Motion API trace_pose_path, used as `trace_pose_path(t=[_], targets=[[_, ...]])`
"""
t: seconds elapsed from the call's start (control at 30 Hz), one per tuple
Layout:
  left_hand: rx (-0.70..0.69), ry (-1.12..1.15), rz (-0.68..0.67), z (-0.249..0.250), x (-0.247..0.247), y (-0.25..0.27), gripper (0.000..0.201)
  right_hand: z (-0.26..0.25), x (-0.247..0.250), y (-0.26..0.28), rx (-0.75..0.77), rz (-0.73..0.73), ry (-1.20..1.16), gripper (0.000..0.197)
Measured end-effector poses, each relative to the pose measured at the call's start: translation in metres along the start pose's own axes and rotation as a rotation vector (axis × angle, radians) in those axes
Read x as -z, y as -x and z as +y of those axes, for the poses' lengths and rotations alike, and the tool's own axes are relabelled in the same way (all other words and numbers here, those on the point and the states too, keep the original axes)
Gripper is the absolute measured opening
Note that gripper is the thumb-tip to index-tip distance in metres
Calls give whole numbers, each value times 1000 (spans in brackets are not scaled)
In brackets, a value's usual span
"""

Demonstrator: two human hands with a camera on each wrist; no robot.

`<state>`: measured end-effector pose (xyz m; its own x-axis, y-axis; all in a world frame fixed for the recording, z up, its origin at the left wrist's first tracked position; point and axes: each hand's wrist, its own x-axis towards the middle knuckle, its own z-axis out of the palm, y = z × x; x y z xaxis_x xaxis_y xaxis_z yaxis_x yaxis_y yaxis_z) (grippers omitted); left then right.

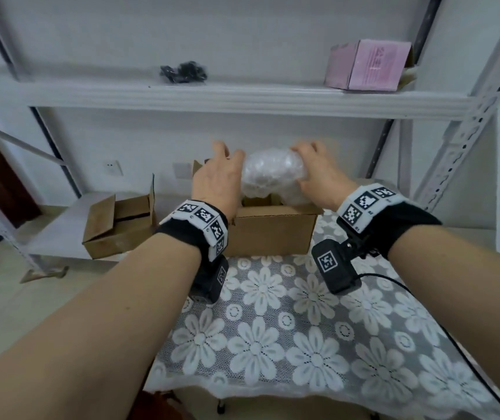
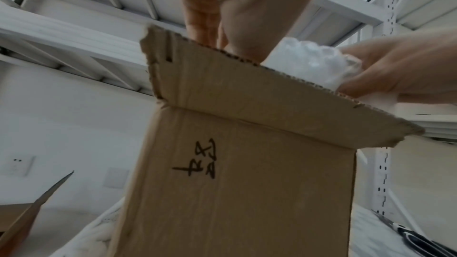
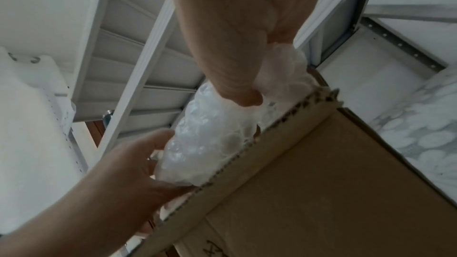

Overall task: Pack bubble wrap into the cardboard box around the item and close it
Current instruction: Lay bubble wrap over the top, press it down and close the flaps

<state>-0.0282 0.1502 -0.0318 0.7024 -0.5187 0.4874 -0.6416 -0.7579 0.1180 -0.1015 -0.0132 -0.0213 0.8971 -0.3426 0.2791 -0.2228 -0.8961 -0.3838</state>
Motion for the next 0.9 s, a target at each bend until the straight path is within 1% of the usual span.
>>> trace_pose_path(t=[0.1, 0.17, 0.2, 0.27, 0.33, 0.37, 0.43, 0.5, 0.53, 0.57, 0.63, 0.67, 0.7, 0.77, 0.83, 0.9], targets=[[-45, 80, -46, -5, -13, -3, 68, 1, -11, -4, -38, -73, 71, 74], [-65, 140, -88, -8, -20, -4, 73, 2, -16, -5, -49, -95, 136, 72], [-61, 174, -132, -10, -23, -4, 75, 3, -18, -7, -47, -107, 165, 70], [-27, 241, -279, -12, -24, -3, 78, 4, -21, -10, -48, -159, 175, 65], [6, 276, -409, -12, -23, -1, 74, 5, -24, -14, -54, -223, 160, 63], [10, 269, -449, -11, -23, 0, 69, 6, -25, -15, -51, -254, 160, 64], [-8, 183, -494, -8, -25, 1, 61, 7, -25, -15, -32, -312, 152, 68], [-11, 98, -507, -5, -27, 0, 59, 7, -24, -11, -12, -331, 114, 71], [-7, 79, -506, -3, -29, 0, 58, 7, -23, -8, 1, -295, 113, 69], [-1, 69, -501, -2, -30, 0, 57, 7, -22, -5, 17, -220, 144, 63], [10, 31, -487, 0, -33, 1, 57, 6, -22, 3, 42, -26, 264, 48], [-1, -16, -469, 1, -35, 2, 58, 5, -22, 7, 43, 23, 296, 44], [-26, -79, -440, 2, -38, 4, 60, 5, -25, 10, 41, 21, 295, 42], [-71, -187, -381, 5, -43, 6, 63, 7, -31, 12, 27, -67, 246, 46], [-70, -253, -364, 6, -44, 8, 65, 5, -34, 10, -7, -144, 210, 59], [-52, -271, -381, 7, -44, 7, 66, 1, -33, 7, -32, -203, 187, 69]])
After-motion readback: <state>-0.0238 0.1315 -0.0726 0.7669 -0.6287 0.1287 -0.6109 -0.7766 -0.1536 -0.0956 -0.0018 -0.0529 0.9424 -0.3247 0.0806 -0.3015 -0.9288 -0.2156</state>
